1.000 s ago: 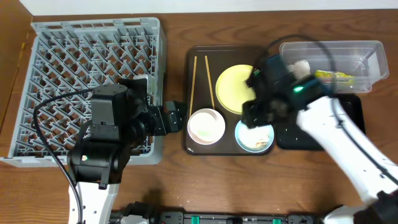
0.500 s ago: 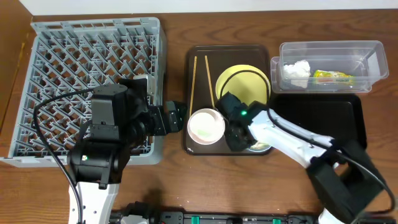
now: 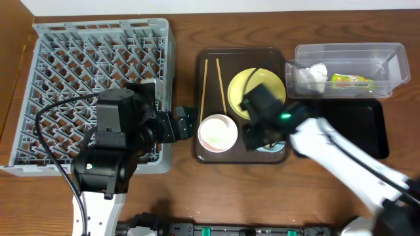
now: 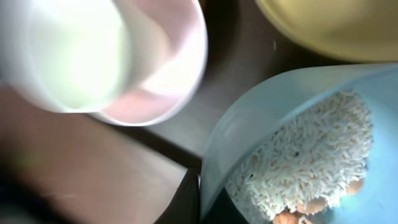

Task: Sort waste into correct bins and load items into the dishwasher
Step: 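Grasp the light-blue bowl with the right gripper and lift it, then tip the light-blue bowl over the black tray to pour out rice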

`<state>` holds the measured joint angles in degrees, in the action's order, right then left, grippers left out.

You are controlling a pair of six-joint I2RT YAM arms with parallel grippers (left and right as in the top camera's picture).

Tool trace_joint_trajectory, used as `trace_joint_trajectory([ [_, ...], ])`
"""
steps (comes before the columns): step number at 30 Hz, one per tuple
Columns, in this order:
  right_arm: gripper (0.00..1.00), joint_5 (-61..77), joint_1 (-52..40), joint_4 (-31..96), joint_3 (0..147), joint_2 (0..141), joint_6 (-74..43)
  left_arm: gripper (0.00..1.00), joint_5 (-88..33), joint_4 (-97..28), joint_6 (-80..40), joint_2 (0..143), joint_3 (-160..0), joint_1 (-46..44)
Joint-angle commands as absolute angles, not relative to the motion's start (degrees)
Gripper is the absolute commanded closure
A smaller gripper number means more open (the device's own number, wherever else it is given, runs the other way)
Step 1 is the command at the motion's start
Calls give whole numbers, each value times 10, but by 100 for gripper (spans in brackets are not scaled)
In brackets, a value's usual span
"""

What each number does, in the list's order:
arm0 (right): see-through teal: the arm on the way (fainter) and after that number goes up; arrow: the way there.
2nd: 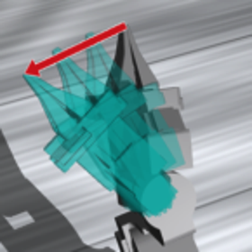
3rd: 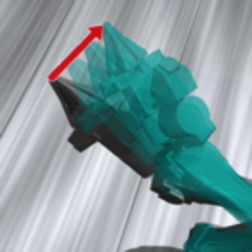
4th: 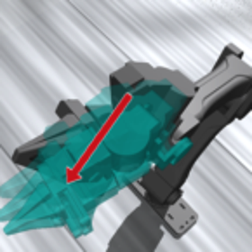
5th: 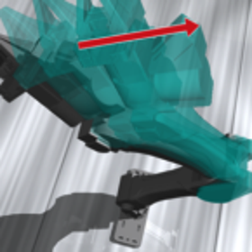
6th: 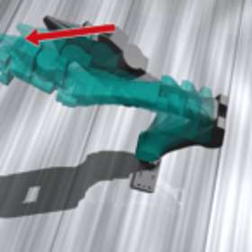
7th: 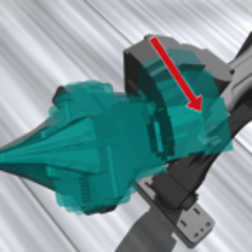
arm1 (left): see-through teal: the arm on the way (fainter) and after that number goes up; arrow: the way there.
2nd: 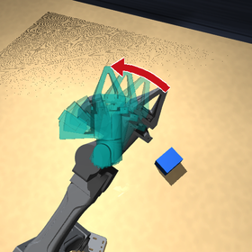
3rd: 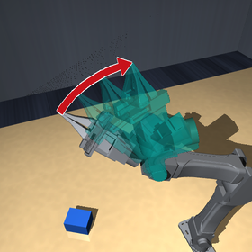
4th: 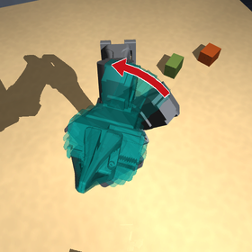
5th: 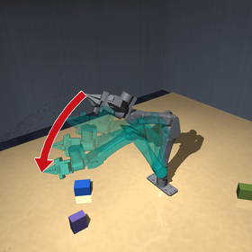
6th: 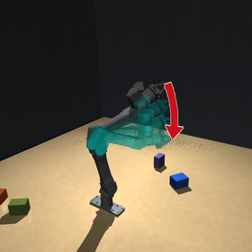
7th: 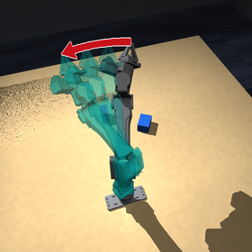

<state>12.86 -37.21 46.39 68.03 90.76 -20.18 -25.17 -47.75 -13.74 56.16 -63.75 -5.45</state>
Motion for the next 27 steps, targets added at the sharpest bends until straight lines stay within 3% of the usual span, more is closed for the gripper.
trace_joint_trajectory([
  [1,99,254,-285,467,696,843,-222,2,-255,-477,-141,561,-647,-54],
  [7,99,394,-107,492,671,836,-187,2,-255,-477,-141,561,-647,-54],
  [13,99,693,51,336,545,845,-93,2,-255,-477,-141,561,-647,-54],
  [20,99,792,158,227,449,853,-87,2,-255,-477,-141,561,-647,-54],
  [27,99,892,194,142,421,853,-82,2,-255,-477,-141,561,-647,-54],
])
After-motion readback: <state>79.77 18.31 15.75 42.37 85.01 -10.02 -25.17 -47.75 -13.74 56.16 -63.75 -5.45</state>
